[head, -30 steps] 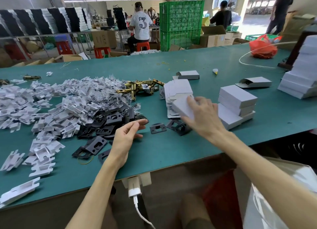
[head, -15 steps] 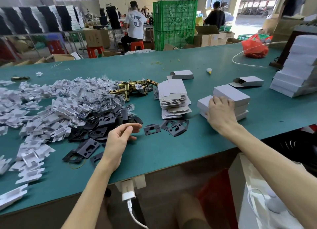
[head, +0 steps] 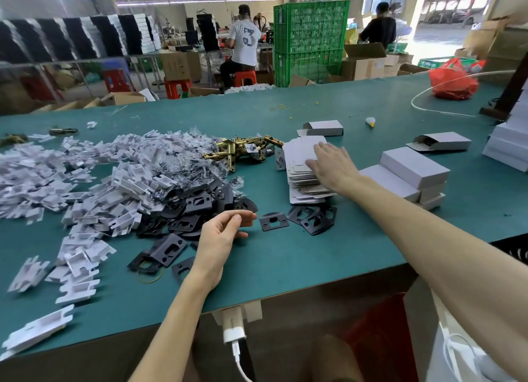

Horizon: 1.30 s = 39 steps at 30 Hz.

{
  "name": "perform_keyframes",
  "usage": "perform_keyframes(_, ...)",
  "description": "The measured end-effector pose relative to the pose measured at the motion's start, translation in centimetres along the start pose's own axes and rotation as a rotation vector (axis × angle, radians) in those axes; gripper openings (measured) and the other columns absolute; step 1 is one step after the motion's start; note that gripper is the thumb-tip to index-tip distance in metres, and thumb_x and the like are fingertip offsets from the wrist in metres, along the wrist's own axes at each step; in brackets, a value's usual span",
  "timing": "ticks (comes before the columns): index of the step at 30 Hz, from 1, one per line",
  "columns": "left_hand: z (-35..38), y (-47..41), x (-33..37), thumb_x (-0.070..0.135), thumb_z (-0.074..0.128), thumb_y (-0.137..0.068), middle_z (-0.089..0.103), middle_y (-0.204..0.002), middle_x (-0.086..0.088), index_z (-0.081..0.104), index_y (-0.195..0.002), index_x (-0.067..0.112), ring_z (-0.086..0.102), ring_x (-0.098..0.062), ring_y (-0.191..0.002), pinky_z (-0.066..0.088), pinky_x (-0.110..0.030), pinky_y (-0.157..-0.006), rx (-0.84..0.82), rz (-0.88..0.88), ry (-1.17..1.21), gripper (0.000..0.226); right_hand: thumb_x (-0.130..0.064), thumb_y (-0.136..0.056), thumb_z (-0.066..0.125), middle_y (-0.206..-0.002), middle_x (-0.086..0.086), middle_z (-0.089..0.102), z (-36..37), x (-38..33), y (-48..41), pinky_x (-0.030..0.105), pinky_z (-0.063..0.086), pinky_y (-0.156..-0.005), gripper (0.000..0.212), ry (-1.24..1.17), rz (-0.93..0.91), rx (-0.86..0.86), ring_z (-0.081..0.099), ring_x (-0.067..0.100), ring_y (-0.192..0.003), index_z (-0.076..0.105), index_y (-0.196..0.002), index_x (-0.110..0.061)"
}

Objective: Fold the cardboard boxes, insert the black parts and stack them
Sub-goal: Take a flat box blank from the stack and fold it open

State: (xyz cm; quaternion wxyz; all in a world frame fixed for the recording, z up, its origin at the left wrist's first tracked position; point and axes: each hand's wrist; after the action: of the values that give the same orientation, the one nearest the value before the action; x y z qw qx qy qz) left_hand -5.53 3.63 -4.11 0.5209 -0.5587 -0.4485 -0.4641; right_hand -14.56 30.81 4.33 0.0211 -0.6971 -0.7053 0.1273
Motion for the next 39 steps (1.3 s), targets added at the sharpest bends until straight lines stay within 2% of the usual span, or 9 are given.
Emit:
perform_keyframes(10,0.1,0.0,0.3,0.006,0.047,-0.109,0.079,-0.109,0.001,0.076,-0.109,0.010,0.072,-0.016,-0.106,0.056,-0.027,-0.082,0.001,-0.013,-0.017,0.030,-0.060,-0.099,0.048,-0.125,0.017,0.061,0.3,-0.2,1.6,0.049,0.032,-0.112,0.056,0.249,-0.083,-0.048,0.054,0.038,-0.119,0.056,-0.117,-0.007)
perform_keyframes(15,0.1,0.1,0.3,0.006,0.047,-0.108,0.079,-0.108,0.001,0.076,-0.108,0.011,0.072,-0.017,-0.107,0.056,-0.028,-0.082,0.007,-0.013,-0.022,0.030,-0.046,-0.106,0.042,-0.114,0.016,0.066,-0.2,-0.9,3.8,0.042,0.042,-0.097,0.041,0.286,-0.148,0.015,0.058,0.037,-0.109,0.057,-0.106,-0.008)
perform_keyframes(19,0.0,0.2,0.4,0.006,0.048,-0.108,0.079,-0.109,-0.002,0.076,-0.109,0.011,0.072,-0.024,-0.107,0.057,-0.030,-0.082,0.007,-0.001,-0.003,0.029,-0.021,-0.109,0.037,-0.086,0.012,0.069,-0.7,-2.1,6.0,0.040,0.041,-0.062,0.026,0.151,-0.210,0.290,0.054,0.032,-0.072,0.053,-0.094,-0.008)
perform_keyframes(23,-0.1,0.3,0.8,0.014,0.045,-0.111,0.077,-0.117,-0.011,0.071,-0.123,0.005,0.073,-0.031,-0.109,0.062,-0.035,-0.085,-0.007,-0.006,0.153,0.030,-0.003,-0.101,0.055,-0.068,0.013,0.062,-1.1,-4.9,8.6,0.038,0.041,-0.043,0.010,-0.163,-0.366,0.619,0.050,0.029,-0.055,0.063,-0.100,0.002)
perform_keyframes(27,-0.3,0.3,2.1,0.045,0.035,-0.110,0.070,-0.132,-0.019,0.056,-0.141,0.000,0.068,-0.033,-0.121,0.061,-0.038,-0.094,-0.042,-0.137,0.490,0.059,-0.001,-0.097,0.054,-0.105,0.017,0.074,1.1,-8.3,11.0,0.042,0.057,-0.066,0.027,-0.246,-0.621,0.524,0.071,0.034,-0.092,0.065,-0.121,0.002)
perform_keyframes(31,-0.9,0.7,2.5,0.072,0.031,-0.098,0.063,-0.137,-0.028,0.046,-0.148,-0.003,0.062,-0.035,-0.129,0.048,-0.049,-0.109,-0.065,-0.254,0.663,0.091,0.007,-0.090,0.063,-0.125,0.013,0.071,4.0,-10.8,12.9,0.045,0.058,-0.087,0.031,-0.277,-0.843,0.415,0.068,0.030,-0.114,0.069,-0.120,0.001)
perform_keyframes(33,-1.4,0.7,2.5,0.077,0.038,-0.093,0.061,-0.142,-0.025,0.043,-0.150,-0.001,0.061,-0.035,-0.132,0.045,-0.051,-0.111,-0.082,-0.335,0.770,0.095,-0.004,-0.096,0.065,-0.130,0.009,0.069,4.8,-11.1,13.3,0.045,0.055,-0.096,0.028,-0.323,-0.877,0.392,0.065,0.028,-0.121,0.069,-0.124,-0.001)
perform_keyframes(36,-2.0,0.6,2.5,0.062,0.050,-0.100,0.060,-0.144,-0.022,0.050,-0.146,-0.001,0.060,-0.033,-0.133,0.048,-0.047,-0.108,-0.077,-0.358,0.864,0.078,-0.030,-0.105,0.054,-0.148,0.002,0.056,4.9,-11.2,13.7,0.038,0.038,-0.117,0.042,-0.479,-0.819,0.224,0.045,0.018,-0.143,0.058,-0.141,-0.009)
perform_keyframes(39,-2.3,0.3,2.0,0.032,0.055,-0.103,0.061,-0.144,-0.019,0.056,-0.144,0.003,0.063,-0.030,-0.130,0.058,-0.043,-0.099,-0.021,-0.300,0.876,0.051,-0.048,-0.103,0.050,-0.166,-0.014,0.023,5.0,-11.2,14.3,0.022,0.014,-0.125,0.061,-0.668,-0.634,-0.007,0.011,0.004,-0.154,0.035,-0.157,-0.025)
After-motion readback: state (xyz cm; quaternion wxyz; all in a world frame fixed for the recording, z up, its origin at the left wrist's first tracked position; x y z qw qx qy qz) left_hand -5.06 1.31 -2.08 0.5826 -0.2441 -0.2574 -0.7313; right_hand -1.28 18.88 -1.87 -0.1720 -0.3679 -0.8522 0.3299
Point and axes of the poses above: each hand's wrist, its own y-axis away from the middle knuckle, its own z-axis out of the palm, x = y × z
